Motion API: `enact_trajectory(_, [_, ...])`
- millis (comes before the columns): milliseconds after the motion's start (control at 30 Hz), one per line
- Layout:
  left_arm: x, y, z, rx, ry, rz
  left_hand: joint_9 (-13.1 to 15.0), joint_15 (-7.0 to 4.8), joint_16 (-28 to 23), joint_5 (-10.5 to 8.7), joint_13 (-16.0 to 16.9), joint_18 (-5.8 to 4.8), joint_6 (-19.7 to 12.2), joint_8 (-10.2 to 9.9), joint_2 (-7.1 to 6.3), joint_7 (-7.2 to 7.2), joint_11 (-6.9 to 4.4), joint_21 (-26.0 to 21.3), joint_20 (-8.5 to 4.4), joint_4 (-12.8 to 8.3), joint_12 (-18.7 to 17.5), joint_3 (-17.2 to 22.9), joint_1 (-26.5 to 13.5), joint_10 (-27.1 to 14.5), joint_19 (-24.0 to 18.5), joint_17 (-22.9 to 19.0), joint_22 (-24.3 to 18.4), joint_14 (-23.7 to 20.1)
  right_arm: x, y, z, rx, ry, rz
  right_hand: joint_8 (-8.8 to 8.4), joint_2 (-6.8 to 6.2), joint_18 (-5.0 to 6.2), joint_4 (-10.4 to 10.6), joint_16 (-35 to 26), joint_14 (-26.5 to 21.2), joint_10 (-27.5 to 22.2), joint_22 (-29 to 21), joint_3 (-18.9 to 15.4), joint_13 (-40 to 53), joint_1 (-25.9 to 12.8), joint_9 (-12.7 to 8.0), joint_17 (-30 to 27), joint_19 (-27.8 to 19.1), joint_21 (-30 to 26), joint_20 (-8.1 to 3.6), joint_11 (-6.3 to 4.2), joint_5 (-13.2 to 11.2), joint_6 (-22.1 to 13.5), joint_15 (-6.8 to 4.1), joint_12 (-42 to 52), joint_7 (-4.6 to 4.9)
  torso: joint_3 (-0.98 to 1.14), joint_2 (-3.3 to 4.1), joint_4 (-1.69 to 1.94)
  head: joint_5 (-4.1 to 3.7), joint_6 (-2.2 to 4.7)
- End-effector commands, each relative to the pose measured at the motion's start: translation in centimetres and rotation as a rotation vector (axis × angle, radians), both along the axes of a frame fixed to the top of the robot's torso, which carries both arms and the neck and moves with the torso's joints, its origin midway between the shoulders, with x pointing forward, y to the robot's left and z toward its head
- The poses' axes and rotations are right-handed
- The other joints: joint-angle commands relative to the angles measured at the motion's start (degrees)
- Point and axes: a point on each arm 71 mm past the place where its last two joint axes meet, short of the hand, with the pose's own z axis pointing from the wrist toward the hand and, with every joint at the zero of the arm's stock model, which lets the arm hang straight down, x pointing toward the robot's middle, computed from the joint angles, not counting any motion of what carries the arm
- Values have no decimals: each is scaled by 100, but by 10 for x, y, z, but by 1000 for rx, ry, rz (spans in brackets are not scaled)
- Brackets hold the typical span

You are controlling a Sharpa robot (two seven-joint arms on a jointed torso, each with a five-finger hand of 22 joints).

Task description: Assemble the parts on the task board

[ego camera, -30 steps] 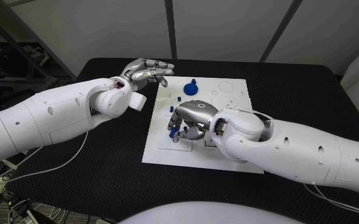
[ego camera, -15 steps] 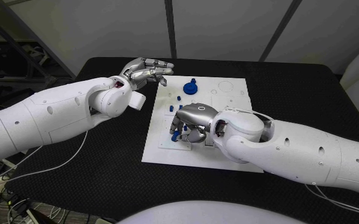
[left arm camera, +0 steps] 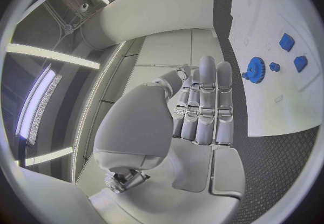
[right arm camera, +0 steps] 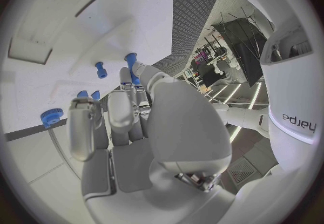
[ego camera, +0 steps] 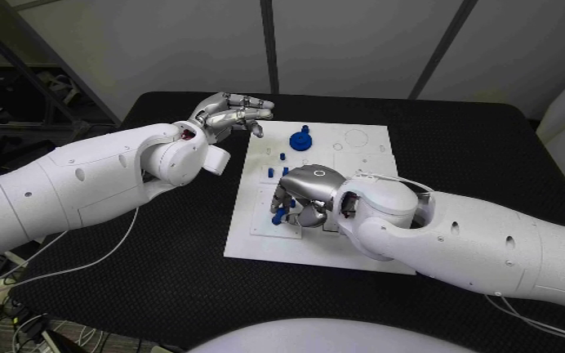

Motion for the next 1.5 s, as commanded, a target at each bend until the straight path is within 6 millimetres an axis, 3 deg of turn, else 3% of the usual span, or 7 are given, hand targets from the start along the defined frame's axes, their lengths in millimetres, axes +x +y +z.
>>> enact_trajectory(33, [0, 0, 1, -11, -5, -9, 3, -3, -28, 25, 6, 27, 21, -11, 50, -1, -18, -18, 2, -40, -10, 5, -11, -23, 40, 6, -6, 18, -1, 0, 0, -27, -23, -7, 24, -21, -41, -6, 9, 34, 14, 1096, 20, 2, -56, 8, 0, 329, 7, -7, 10, 16, 42, -3, -20, -1, -1, 0, 1, 2, 0])
enact_trajectory(600, [0, -1, 1, -11, -3, -12, 3, -1, -33, 28, 6, 25, 19, -13, 56, 1, -16, -23, 3, -40, -10, 4, -17, -24, 39, 6, -8, 13, -4, 4, 1, -37, -56, -8, 22, -38, -40, -18, -3, 28, 35, 1098, 17, 14, -105, 17, -24, 329, 7, -10, 4, 2, 57, -9, -42, -9, -3, 1, -2, 11, 0])
enact_trajectory(800, [-1, -1, 1, -11, -2, -13, 3, -1, -33, 28, 6, 25, 19, -13, 56, 1, -16, -23, 3, -40, -10, 4, -17, -24, 39, 6, -8, 13, -5, 9, -1, -52, -34, 4, -39, -218, -14, 70, -91, -8, -254, 1014, -29, -41, -372, -41, -169, 271, -104, 30, 99, -56, -224, 63, -184, 71, -7, 0, 1, 3, -7])
enact_trajectory(1000, [-1, -1, 1, -10, 1, -13, 3, -1, -33, 28, 6, 25, 19, -13, 56, 1, -16, -23, 3, -40, -10, 4, -17, -24, 39, 6, -8, 13, -5, 12, -1, -34, -28, 8, -37, -403, 17, 162, -151, -29, -647, 918, -67, -139, -546, -117, -282, 209, -232, 125, 214, -354, -530, 164, -182, 155, -1, 1, -5, 0, -12])
enact_trajectory(1300, [-1, -1, 0, -18, 16, -16, 3, -2, -38, 28, 7, 25, 16, -15, 52, 0, -17, -27, 1, -53, -10, 4, -12, -27, 38, 6, -9, 7, -4, 12, 4, 32, -58, -16, -28, -513, 58, 171, -217, -56, -964, 800, -200, -177, -566, -153, -404, 136, -391, 178, 255, -385, -782, 200, -172, 104, 1, -5, 0, -14, -7])
enact_trajectory(1500, [-1, -1, 0, -18, 19, -17, 3, -2, -38, 28, 7, 25, 16, -15, 52, 0, -17, -27, 1, -53, -10, 4, -12, -27, 38, 6, -9, 7, -6, 8, 10, 103, -75, -29, -23, -560, 120, 237, -371, -114, -1324, 600, -553, -172, -561, -153, -644, 16, -659, 222, 316, -438, -938, 245, -166, 53, 5, -1, 0, -17, 6])
